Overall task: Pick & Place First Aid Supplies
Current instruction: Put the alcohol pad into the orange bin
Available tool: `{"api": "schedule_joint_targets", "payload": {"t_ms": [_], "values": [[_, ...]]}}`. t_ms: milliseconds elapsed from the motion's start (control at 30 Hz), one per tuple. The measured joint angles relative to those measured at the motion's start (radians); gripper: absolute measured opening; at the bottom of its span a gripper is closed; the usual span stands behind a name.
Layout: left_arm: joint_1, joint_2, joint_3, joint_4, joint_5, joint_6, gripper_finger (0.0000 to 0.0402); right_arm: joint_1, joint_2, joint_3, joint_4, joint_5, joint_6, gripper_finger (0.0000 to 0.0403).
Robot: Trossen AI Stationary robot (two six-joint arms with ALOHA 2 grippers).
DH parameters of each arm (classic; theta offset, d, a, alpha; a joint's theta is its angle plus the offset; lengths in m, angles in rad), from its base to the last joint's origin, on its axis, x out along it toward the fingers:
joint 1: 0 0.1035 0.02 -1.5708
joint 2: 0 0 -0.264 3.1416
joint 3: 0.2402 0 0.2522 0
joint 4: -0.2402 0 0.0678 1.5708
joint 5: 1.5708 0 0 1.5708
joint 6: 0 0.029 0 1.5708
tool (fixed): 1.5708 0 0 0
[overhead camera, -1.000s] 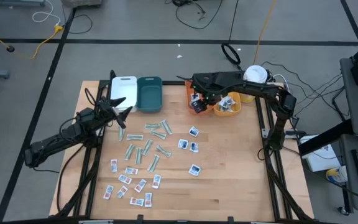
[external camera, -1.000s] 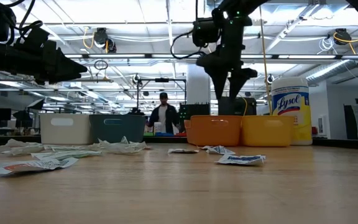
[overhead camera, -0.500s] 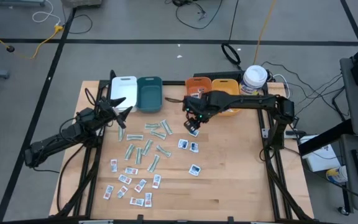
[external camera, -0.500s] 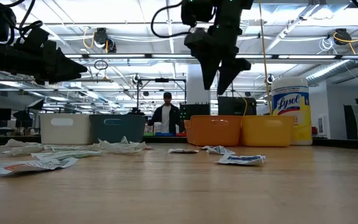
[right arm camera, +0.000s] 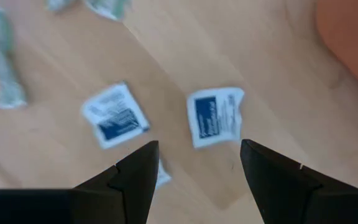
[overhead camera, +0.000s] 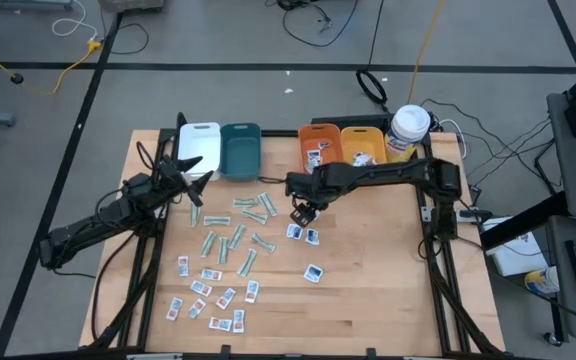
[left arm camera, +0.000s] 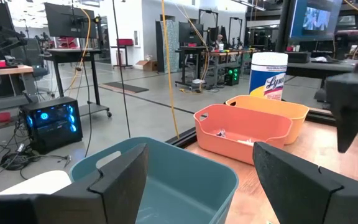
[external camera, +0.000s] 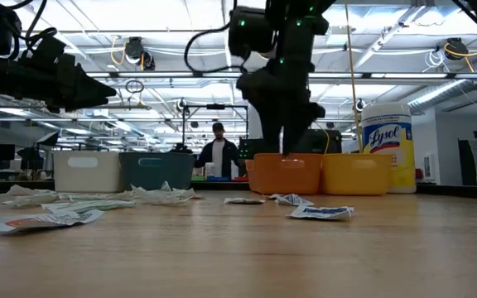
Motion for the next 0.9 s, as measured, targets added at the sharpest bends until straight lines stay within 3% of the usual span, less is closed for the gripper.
{"api": "schedule_joint_targets", "payload": {"t_ms": [667,900], "values": [[0.0,0.0,0.0,0.0,0.0,0.0,0.0296,-0.006,0.167,-0.043,0.061,-0.05,-0.037,0.0222],[0.0,0.0,0.0,0.0,0.0,0.0,0.0296,-0.006,0.168,-0.044,0.083,-0.045,-0.07,0.0154]]}}
